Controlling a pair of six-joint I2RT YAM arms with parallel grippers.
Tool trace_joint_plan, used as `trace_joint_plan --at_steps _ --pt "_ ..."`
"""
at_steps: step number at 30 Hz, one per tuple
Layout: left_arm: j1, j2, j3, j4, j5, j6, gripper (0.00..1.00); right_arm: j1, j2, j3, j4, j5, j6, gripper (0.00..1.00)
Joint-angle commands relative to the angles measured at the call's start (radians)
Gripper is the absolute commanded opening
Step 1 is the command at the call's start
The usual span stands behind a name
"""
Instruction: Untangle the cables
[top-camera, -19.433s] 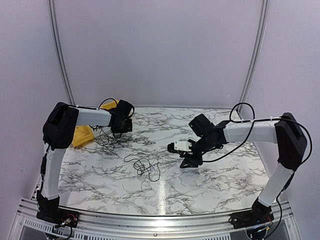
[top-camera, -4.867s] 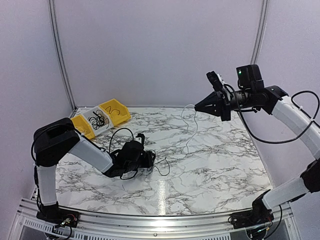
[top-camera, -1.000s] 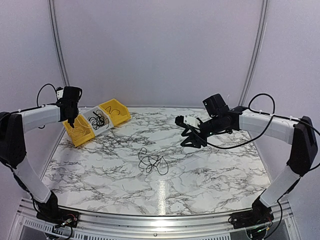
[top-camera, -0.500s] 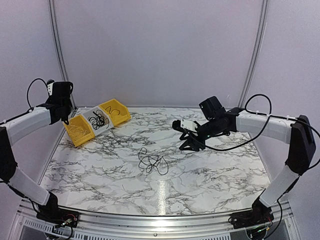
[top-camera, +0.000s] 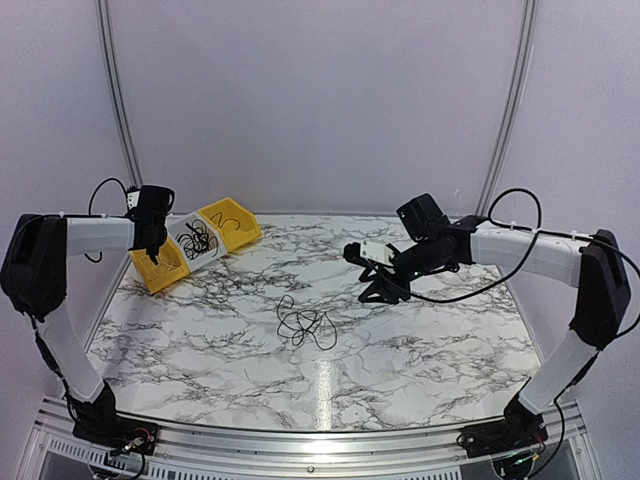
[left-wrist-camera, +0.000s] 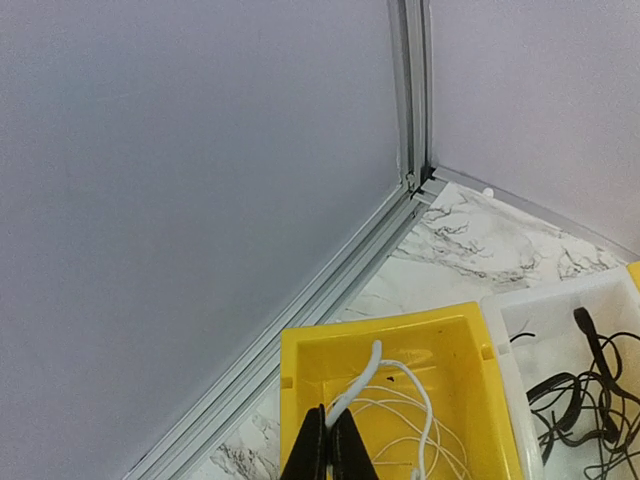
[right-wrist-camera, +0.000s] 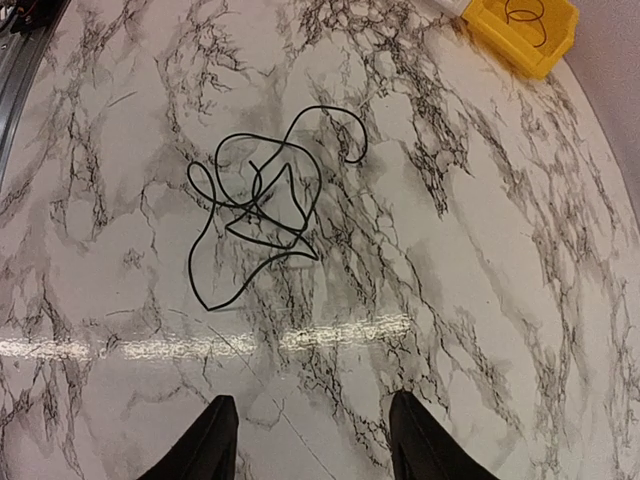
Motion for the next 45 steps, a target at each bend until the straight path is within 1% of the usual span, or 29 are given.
trace_joint_plan --at_steps 1,5,9,11,14,16,19,20,22,24,26,28,29,31,34,36,38,41,42,45 --pt "0.016 0.069 0.051 0.047 -0.014 -0.013 0.0 0.013 0.018 0.026 -0.022 0.011 -0.011 0.52" --pt "0.022 0.136 0.098 0.031 -0.001 -0.014 0.0 0.017 0.03 0.028 -0.024 0.017 -0.016 0.52" --pt "0.023 0.185 0.12 -0.026 0.034 -0.061 0.0 0.023 0.04 0.032 -0.032 0.02 -0.018 0.52" --pt "0.023 0.178 0.113 -0.085 0.048 -0.089 0.0 0.025 0.04 0.033 -0.032 0.018 -0.018 0.52" --pt "0.023 0.137 0.071 -0.091 0.066 -0.113 0.0 0.033 0.042 0.034 -0.035 0.019 -0.021 0.52" --pt "0.023 0.124 0.068 -0.108 0.077 -0.111 0.0 0.037 0.044 0.035 -0.038 0.021 -0.022 0.52" --pt "0.023 0.087 0.058 -0.118 0.132 -0.109 0.0 0.048 0.046 0.039 -0.044 0.022 -0.023 0.52" --pt "0.023 0.073 0.052 -0.122 0.148 -0.114 0.03 0.048 0.044 0.039 -0.045 0.019 -0.022 0.52" --pt "0.023 0.039 0.036 -0.127 0.175 -0.116 0.14 0.049 0.04 0.038 -0.046 0.018 -0.024 0.52" --pt "0.023 -0.008 0.025 -0.137 0.19 -0.115 0.23 0.05 0.036 0.037 -0.043 0.018 -0.025 0.52" --pt "0.023 -0.061 0.021 -0.143 0.204 -0.106 0.33 0.05 0.035 0.037 -0.042 0.018 -0.025 0.52" --pt "0.023 -0.108 0.024 -0.153 0.206 -0.099 0.47 0.051 0.037 0.037 -0.041 0.018 -0.026 0.52" --pt "0.023 -0.127 0.029 -0.161 0.204 -0.094 0.52 0.051 0.039 0.037 -0.043 0.019 -0.026 0.52" --pt "0.023 -0.154 0.044 -0.176 0.216 -0.078 0.56 0.053 0.042 0.039 -0.042 0.02 -0.026 0.52" --pt "0.014 -0.189 0.061 -0.18 0.336 -0.083 0.57 0.053 0.047 0.036 -0.033 0.028 -0.017 0.52" --pt "-0.025 -0.194 0.069 -0.137 0.513 -0.077 0.57 0.053 0.054 0.035 -0.011 0.045 0.002 0.52" --pt "-0.108 -0.166 0.105 -0.119 0.622 0.005 0.56 0.054 0.069 0.038 0.009 0.055 0.033 0.52" --pt "-0.27 -0.096 0.171 -0.12 0.743 0.155 0.57 0.054 0.107 0.049 0.031 0.029 0.08 0.52" --pt "-0.313 -0.077 0.18 -0.12 0.784 0.178 0.57 0.053 0.125 0.058 0.033 0.02 0.097 0.52" --pt "-0.4 -0.016 0.175 -0.106 0.911 0.145 0.57 0.055 0.186 0.099 0.027 0.018 0.142 0.52"
